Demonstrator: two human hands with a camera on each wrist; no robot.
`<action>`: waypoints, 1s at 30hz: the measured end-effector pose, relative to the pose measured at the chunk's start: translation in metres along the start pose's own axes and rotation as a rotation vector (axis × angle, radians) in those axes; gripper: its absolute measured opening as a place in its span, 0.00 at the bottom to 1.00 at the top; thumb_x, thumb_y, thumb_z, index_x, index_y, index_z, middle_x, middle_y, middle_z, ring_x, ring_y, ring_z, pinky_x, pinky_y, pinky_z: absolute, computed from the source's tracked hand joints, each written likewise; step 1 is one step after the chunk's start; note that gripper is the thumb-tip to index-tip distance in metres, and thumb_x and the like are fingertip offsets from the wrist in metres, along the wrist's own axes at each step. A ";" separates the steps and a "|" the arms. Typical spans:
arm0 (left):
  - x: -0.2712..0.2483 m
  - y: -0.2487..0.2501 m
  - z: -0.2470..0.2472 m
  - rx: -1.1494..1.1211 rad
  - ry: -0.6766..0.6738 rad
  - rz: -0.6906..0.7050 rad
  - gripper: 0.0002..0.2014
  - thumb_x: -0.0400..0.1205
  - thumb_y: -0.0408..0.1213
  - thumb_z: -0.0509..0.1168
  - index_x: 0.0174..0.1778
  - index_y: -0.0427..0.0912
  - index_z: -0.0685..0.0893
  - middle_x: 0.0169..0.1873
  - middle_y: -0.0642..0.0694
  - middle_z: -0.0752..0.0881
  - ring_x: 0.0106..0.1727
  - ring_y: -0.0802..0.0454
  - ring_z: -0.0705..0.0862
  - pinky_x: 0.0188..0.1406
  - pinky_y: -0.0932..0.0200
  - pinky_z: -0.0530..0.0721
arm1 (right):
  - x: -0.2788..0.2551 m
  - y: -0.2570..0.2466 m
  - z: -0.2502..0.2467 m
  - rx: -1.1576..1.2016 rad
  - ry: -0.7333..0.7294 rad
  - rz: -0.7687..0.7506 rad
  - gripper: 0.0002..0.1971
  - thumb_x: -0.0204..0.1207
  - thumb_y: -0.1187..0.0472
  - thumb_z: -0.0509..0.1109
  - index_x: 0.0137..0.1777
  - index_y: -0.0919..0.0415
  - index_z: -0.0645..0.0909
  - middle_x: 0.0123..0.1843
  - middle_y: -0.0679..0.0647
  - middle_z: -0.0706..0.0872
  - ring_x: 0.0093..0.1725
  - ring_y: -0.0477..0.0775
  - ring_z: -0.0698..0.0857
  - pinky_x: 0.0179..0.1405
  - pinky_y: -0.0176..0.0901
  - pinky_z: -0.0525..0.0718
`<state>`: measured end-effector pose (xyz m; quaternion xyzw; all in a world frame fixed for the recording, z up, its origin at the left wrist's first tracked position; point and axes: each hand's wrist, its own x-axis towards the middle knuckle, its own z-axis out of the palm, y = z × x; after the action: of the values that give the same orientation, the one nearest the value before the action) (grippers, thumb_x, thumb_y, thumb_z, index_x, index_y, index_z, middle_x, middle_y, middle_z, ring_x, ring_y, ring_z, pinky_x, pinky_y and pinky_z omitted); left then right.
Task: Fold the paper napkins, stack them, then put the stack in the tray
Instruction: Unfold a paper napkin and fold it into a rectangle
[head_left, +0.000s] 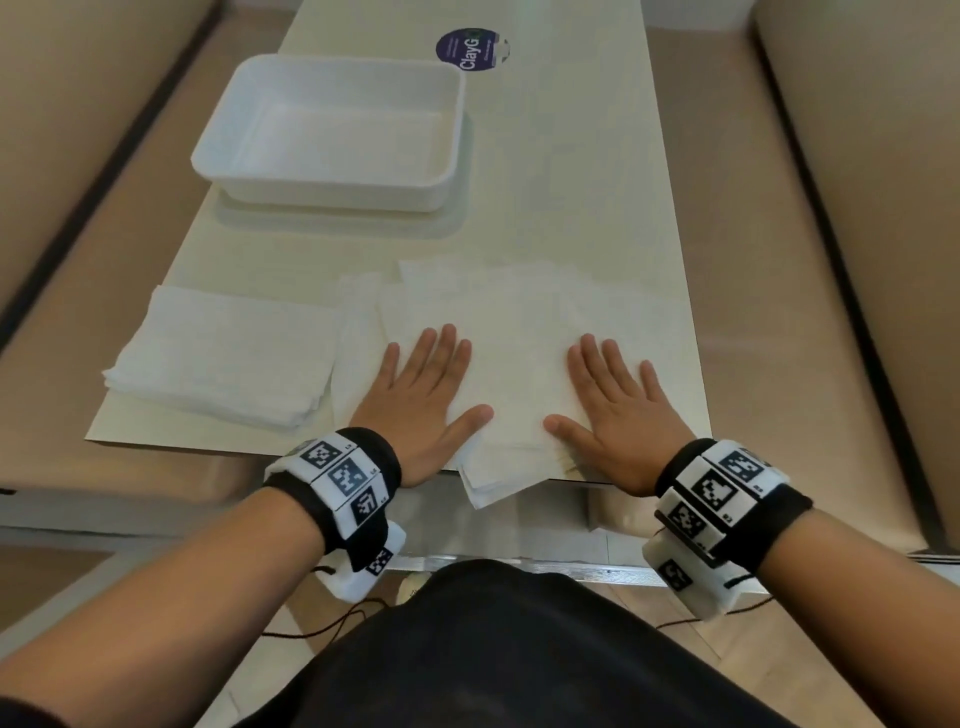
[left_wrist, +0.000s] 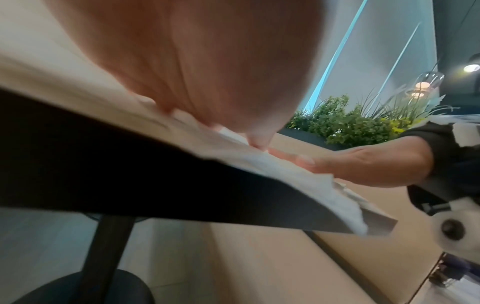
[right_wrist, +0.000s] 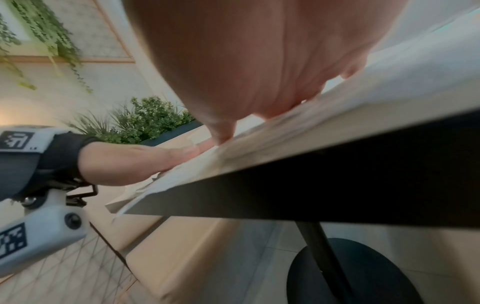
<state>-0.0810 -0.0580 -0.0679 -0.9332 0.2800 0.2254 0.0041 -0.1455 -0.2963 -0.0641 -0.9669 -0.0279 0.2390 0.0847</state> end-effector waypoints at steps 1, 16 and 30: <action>-0.003 -0.006 0.001 0.007 0.000 -0.020 0.39 0.80 0.67 0.30 0.81 0.49 0.27 0.80 0.50 0.24 0.81 0.53 0.24 0.81 0.46 0.28 | -0.002 0.003 0.000 0.006 0.004 0.007 0.45 0.68 0.27 0.28 0.81 0.51 0.25 0.78 0.45 0.21 0.77 0.45 0.23 0.79 0.54 0.29; -0.006 -0.011 -0.016 -0.060 0.062 -0.093 0.43 0.80 0.68 0.46 0.85 0.49 0.39 0.84 0.47 0.35 0.81 0.44 0.25 0.78 0.40 0.25 | 0.021 0.007 -0.053 0.402 0.207 0.141 0.08 0.72 0.56 0.74 0.51 0.49 0.83 0.43 0.43 0.81 0.50 0.51 0.81 0.47 0.40 0.77; 0.002 0.000 -0.027 -0.199 0.118 -0.102 0.45 0.79 0.58 0.63 0.85 0.51 0.44 0.85 0.50 0.41 0.83 0.47 0.28 0.80 0.41 0.28 | 0.024 0.012 -0.050 0.514 0.184 0.165 0.10 0.69 0.55 0.78 0.47 0.53 0.83 0.39 0.45 0.80 0.42 0.49 0.80 0.33 0.35 0.72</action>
<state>-0.0678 -0.0625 -0.0449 -0.9537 0.2080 0.1963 -0.0934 -0.1006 -0.3135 -0.0333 -0.9303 0.1201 0.1557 0.3096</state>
